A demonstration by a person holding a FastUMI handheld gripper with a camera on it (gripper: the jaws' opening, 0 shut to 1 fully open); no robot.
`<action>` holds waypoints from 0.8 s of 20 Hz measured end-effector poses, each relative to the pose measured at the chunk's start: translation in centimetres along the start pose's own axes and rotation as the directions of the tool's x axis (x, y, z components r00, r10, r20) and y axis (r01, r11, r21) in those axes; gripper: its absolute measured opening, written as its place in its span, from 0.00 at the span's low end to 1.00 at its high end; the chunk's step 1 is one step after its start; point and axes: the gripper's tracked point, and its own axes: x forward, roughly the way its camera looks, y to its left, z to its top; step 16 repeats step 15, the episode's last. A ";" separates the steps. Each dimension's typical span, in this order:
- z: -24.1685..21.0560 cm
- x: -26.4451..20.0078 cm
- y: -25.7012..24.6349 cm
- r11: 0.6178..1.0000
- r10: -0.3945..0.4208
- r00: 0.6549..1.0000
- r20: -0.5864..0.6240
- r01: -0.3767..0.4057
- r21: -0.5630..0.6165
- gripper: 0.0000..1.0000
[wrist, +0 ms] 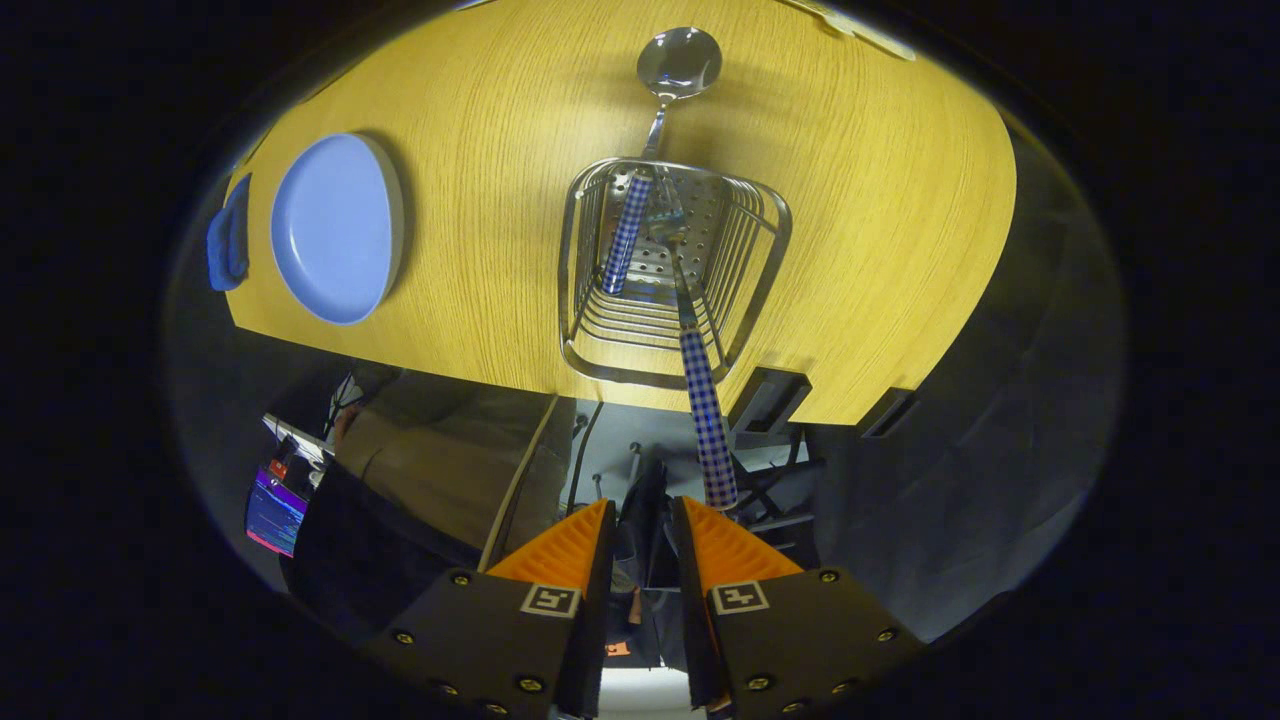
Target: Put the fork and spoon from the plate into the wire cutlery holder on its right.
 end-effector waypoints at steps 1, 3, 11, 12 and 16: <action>-0.1 -0.1 -0.1 1.000 0.010 1.000 0.011 -0.010 0.004 0.33; -0.6 -0.4 -0.3 1.000 0.010 0.999 0.040 -0.011 0.012 0.33; 5.7 -11.6 5.9 0.992 -0.126 0.495 0.859 0.050 0.117 0.94; 5.8 -12.4 7.4 0.992 -0.124 0.401 0.908 0.020 0.126 0.95; 6.0 -14.0 9.9 0.989 -0.135 0.166 0.977 -0.042 0.144 0.95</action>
